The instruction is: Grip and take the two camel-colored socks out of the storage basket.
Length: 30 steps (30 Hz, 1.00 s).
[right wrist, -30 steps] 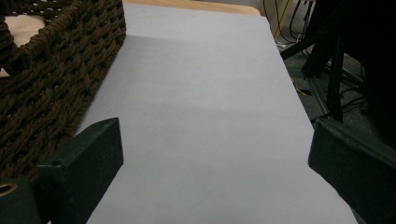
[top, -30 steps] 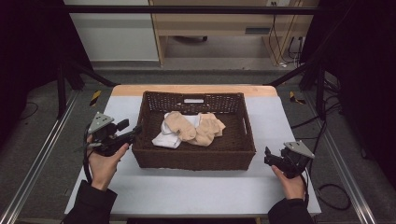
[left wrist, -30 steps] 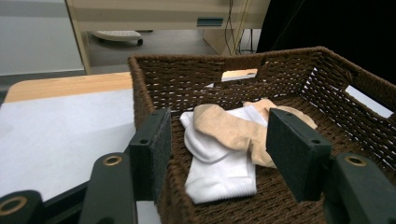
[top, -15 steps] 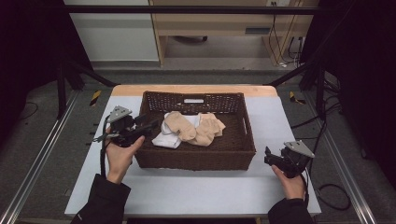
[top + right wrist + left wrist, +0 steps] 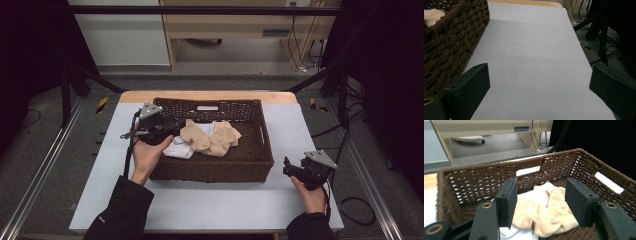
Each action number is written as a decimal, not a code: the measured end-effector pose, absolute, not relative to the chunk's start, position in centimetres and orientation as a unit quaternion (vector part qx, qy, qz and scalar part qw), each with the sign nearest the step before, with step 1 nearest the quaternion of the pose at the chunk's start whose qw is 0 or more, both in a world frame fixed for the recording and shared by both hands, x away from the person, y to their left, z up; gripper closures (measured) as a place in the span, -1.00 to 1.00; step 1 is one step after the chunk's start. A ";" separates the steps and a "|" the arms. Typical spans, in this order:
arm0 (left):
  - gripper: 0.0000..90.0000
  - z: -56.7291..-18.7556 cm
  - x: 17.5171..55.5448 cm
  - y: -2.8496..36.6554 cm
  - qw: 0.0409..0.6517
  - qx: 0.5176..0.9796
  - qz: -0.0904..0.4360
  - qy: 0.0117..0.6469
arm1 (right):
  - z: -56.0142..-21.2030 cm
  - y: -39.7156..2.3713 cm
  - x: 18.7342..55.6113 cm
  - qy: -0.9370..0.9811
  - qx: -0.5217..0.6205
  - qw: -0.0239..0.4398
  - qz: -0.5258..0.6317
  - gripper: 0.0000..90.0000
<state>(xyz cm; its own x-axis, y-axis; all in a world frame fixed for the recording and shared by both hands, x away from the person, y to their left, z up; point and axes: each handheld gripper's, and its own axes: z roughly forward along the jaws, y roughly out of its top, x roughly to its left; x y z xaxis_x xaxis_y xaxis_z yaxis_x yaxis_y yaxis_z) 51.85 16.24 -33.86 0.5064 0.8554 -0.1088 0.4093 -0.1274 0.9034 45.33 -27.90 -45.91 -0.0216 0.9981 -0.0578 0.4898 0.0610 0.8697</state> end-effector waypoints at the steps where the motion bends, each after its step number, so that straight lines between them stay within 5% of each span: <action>1: -0.03 -33.9 52.4 15.6 0.485 0.722 0.231 0.436 | -45.8 -27.8 45.3 0.629 0.590 0.369 0.345 -0.92; 16: 0.01 -35.2 56.1 13.2 0.468 0.726 0.255 0.435 | -45.9 -27.7 45.4 0.634 0.589 0.369 0.340 -0.92; 30: -0.09 -40.9 57.7 13.3 0.389 0.771 0.204 0.461 | -46.0 -27.7 45.5 0.635 0.591 0.367 0.335 -0.92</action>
<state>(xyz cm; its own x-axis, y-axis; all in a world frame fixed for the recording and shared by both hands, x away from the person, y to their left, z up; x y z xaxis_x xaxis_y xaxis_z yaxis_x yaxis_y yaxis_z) 57.67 13.27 -40.90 0.4909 0.8702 -0.0432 0.5524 -0.2725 0.7878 45.54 -27.73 -46.03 -0.0320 0.9971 -0.0696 0.5057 0.0762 0.8593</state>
